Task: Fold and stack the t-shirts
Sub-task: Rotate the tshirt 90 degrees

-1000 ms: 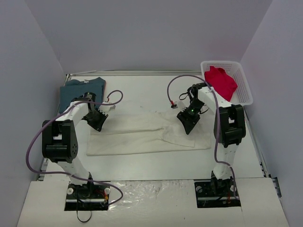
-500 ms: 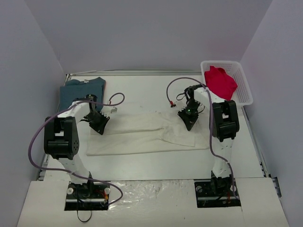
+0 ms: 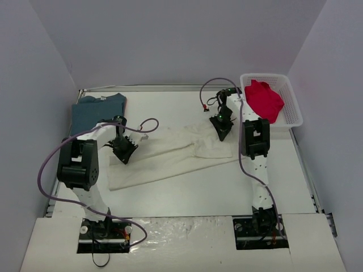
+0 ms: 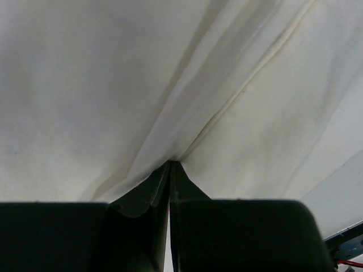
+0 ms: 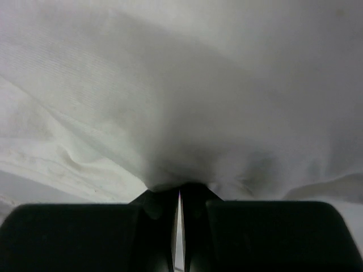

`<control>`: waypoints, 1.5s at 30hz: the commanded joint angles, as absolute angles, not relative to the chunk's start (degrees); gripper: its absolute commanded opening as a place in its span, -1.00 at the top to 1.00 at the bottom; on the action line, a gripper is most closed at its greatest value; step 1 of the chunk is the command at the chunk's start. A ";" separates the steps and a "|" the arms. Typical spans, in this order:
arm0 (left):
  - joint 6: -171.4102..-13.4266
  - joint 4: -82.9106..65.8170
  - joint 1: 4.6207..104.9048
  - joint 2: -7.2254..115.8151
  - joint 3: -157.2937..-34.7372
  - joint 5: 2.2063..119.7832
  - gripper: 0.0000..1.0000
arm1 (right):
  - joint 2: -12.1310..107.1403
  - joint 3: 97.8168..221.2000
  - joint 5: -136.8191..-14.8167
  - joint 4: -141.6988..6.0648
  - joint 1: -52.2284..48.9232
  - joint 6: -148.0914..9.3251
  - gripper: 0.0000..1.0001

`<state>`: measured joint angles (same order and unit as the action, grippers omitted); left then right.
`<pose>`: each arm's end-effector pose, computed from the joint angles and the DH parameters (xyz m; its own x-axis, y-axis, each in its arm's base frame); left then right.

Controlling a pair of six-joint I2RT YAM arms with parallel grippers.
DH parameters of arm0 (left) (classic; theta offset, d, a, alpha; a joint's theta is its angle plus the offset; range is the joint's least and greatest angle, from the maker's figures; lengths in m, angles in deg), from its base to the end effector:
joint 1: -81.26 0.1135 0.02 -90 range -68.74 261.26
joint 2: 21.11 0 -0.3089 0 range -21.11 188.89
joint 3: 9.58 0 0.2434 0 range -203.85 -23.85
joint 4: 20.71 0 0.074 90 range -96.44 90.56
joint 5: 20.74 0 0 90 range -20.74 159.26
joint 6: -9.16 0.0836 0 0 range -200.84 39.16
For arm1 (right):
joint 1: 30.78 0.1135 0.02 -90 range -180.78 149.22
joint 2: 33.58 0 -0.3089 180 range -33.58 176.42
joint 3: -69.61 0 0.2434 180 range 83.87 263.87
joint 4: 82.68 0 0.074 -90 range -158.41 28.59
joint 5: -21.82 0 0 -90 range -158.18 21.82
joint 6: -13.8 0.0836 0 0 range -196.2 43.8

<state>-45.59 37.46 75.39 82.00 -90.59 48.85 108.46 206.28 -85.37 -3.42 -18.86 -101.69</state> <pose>0.3366 -0.0639 0.1726 -0.7115 0.6169 -0.3364 0.6920 0.6983 -0.1832 0.5040 0.1316 0.1275 -0.7828 -0.5854 -0.2111 -0.6218 0.7501 0.2253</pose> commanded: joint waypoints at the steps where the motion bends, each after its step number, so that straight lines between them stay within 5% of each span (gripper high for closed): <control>1: -42.87 38.81 72.66 84.88 -89.51 50.36 0.95 | 118.62 216.20 -82.06 -16.91 -19.18 -98.44 1.00; 4: -40.59 41.10 69.49 85.59 -88.63 49.31 0.95 | 123.73 231.30 -81.71 -17.70 -18.83 -96.16 1.00; 8: -40.50 41.98 64.92 84.36 -87.66 48.87 0.95 | 122.79 230.41 -78.82 -26.99 -17.69 -93.08 1.00; 11: -41.28 44.35 59.22 83.57 -88.18 47.64 0.95 | 122.43 231.69 -79.68 -32.98 -16.72 -90.36 0.72; 23: -48.14 46.20 35.14 90.50 -97.92 40.44 0.95 | 126.30 236.81 -85.58 -37.12 -11.54 -85.60 0.86; 45: -51.40 44.26 23.52 101.06 -120.34 31.72 0.95 | 125.51 235.84 -86.99 -37.83 -5.29 -88.94 0.87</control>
<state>-52.79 50.31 24.93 101.19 -115.20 30.60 125.77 235.92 -87.68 -39.51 -6.57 -87.73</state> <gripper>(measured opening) 0.027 0.069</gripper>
